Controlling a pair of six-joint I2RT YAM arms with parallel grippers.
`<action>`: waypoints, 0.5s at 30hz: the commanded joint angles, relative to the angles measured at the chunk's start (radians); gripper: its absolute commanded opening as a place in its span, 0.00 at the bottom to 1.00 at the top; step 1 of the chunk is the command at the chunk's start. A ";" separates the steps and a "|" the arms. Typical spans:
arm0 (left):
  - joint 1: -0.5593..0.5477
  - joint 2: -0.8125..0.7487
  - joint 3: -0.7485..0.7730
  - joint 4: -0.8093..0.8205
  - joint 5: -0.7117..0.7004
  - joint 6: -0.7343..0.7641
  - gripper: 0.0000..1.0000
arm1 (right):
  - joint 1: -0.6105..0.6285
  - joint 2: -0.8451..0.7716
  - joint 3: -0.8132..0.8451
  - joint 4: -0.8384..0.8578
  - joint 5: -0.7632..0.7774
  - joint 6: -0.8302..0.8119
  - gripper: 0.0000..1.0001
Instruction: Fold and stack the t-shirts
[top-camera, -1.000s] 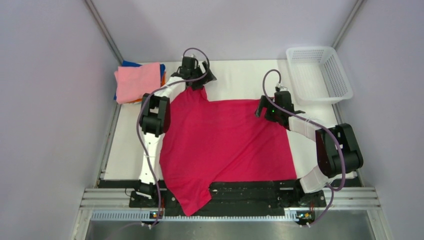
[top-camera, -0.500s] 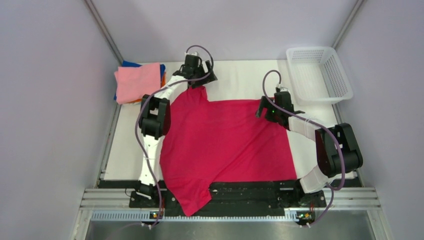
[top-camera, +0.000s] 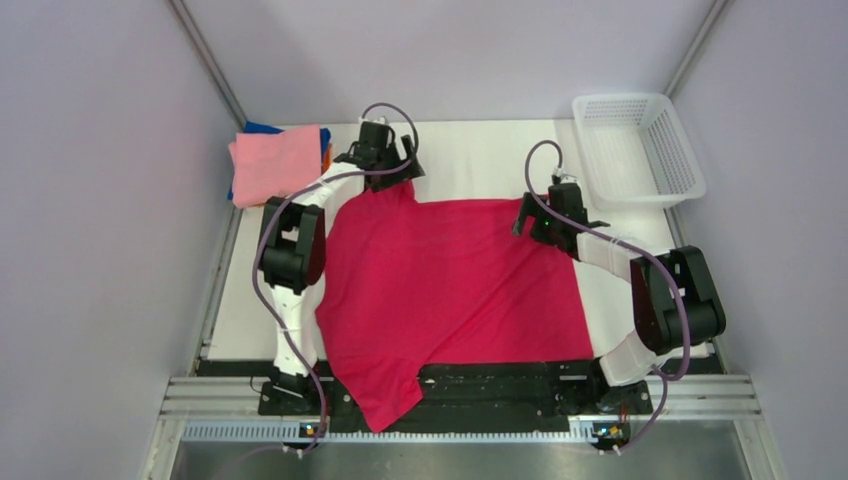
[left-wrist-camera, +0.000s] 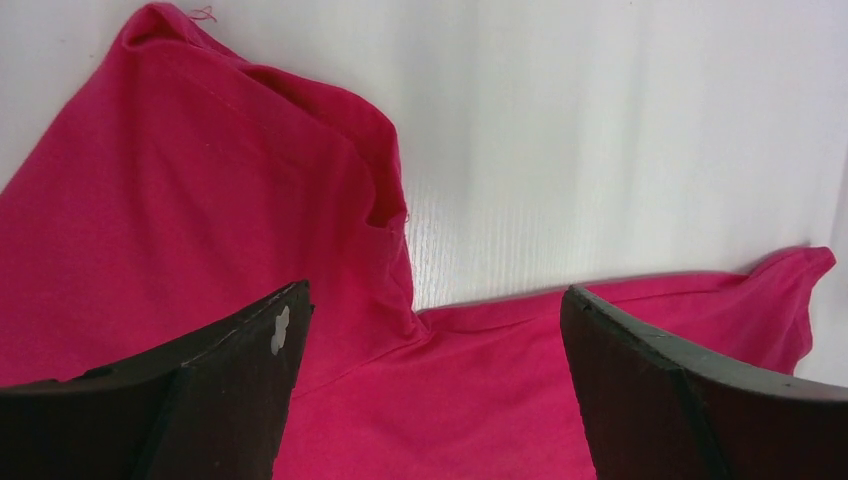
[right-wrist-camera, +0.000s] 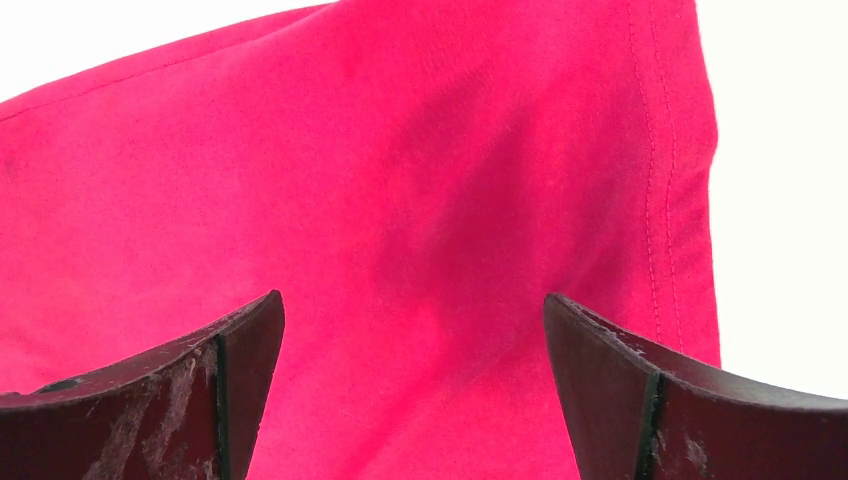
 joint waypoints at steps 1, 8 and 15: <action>-0.018 0.050 0.071 0.012 0.019 -0.007 0.99 | 0.004 -0.030 0.021 -0.002 0.037 -0.009 0.99; -0.049 0.122 0.129 0.010 0.025 -0.013 0.99 | 0.003 -0.032 0.023 -0.002 0.051 -0.011 0.99; -0.055 0.245 0.291 0.033 0.003 -0.041 0.99 | -0.003 -0.047 0.018 -0.002 0.061 -0.011 0.99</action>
